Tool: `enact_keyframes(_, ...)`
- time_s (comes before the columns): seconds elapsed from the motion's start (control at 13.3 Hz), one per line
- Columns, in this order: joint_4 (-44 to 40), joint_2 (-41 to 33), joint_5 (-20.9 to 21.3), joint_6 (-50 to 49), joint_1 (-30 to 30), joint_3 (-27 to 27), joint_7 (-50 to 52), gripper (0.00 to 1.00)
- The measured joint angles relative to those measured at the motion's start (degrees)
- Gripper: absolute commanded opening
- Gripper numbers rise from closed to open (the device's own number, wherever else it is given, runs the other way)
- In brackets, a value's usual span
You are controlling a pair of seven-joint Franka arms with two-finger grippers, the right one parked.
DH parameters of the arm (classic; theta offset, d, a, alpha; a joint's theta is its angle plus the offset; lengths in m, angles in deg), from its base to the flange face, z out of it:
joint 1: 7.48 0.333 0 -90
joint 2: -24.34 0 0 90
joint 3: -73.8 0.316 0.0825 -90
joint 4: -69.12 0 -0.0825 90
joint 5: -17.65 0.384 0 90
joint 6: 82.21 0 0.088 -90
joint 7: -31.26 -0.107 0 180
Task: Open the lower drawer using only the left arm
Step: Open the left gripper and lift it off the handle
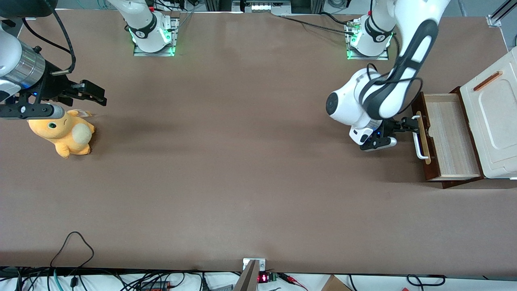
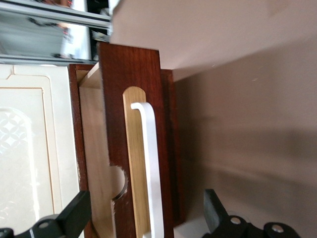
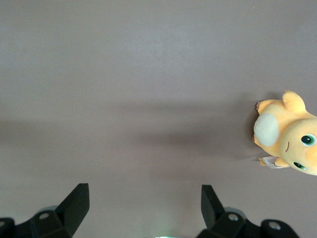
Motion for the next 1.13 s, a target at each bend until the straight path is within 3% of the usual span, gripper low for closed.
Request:
enact_keyframes(0.38,-8.8,-9.8,-25.7,4.5,1.8,2.4,-16.2,1.0)
enact_keyframes(0.68,-12.4,-17.2,-50.1,5.7,2.6,12.2,-34.1,1.0)
enact_keyframes(0.83,-13.3,-20.0,-55.8,5.7,3.3,16.3,-41.4,1.0)
enact_keyframes(1.13,-15.4,-22.7,-57.0,4.0,3.1,16.7,-43.1,1.0)
